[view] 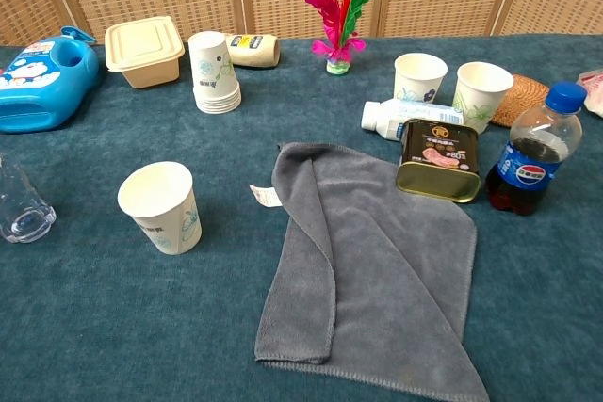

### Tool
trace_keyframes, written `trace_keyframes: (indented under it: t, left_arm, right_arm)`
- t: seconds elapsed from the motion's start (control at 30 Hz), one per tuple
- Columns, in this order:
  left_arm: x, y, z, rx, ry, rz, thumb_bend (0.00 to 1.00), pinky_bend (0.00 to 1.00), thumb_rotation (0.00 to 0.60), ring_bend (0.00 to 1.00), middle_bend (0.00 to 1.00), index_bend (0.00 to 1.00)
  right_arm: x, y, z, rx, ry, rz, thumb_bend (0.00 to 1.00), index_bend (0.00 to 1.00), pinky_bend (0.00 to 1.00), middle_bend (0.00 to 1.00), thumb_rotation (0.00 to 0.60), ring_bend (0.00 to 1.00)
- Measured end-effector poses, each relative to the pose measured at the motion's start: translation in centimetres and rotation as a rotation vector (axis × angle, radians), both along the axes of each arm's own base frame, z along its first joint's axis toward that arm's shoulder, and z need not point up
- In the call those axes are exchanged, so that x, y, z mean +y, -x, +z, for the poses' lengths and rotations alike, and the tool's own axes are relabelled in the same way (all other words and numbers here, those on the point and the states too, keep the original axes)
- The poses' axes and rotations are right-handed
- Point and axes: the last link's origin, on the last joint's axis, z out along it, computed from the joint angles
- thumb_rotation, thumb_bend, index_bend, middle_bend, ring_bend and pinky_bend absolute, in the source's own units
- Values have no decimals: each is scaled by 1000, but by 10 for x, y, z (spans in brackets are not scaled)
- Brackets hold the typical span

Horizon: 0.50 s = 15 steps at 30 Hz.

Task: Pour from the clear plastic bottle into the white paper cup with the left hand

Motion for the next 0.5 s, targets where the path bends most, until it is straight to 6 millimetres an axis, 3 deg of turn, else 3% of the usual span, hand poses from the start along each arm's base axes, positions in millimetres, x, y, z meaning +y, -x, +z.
trace_keyframes:
  t: [0.5]
  left_arm:
    - [-7, -19, 29, -124, -115, -43, 206, 0, 85, 0, 0, 0]
  right_arm:
    - [-2, -3, 1, 7, 2, 9, 398, 0, 0, 33, 600, 0]
